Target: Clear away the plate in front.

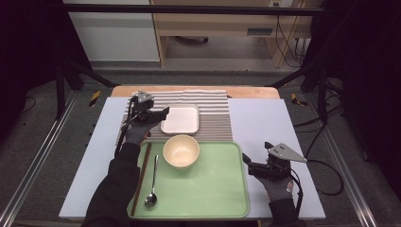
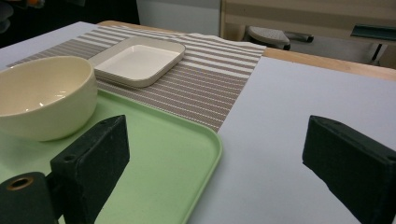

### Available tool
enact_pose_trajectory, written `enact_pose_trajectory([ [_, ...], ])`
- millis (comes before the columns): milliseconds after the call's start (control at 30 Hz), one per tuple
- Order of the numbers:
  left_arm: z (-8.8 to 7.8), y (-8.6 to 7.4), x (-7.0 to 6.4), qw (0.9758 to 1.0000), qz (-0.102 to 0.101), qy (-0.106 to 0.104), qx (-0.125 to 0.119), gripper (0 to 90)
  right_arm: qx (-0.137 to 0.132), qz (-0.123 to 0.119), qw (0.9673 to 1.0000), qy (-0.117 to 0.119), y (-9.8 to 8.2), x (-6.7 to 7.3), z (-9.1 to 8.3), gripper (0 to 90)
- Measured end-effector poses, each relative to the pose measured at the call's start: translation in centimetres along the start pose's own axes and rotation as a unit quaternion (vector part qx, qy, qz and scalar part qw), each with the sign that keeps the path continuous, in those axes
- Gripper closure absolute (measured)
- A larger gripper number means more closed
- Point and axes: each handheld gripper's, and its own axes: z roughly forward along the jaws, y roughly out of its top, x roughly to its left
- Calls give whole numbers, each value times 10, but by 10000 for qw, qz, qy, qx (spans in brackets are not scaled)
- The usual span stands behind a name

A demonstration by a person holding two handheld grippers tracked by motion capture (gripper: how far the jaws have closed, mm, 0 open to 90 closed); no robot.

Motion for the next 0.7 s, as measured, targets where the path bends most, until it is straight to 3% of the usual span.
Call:
enact_pose_trajectory([
  [333,21,-10,7,9998,-96,92,130,292,31,-5,10000,12,-1,0,1,76],
  [700,43,-23,8,9987,3,155,484,331,36,-23,10000,12,-1,0,2,77],
])
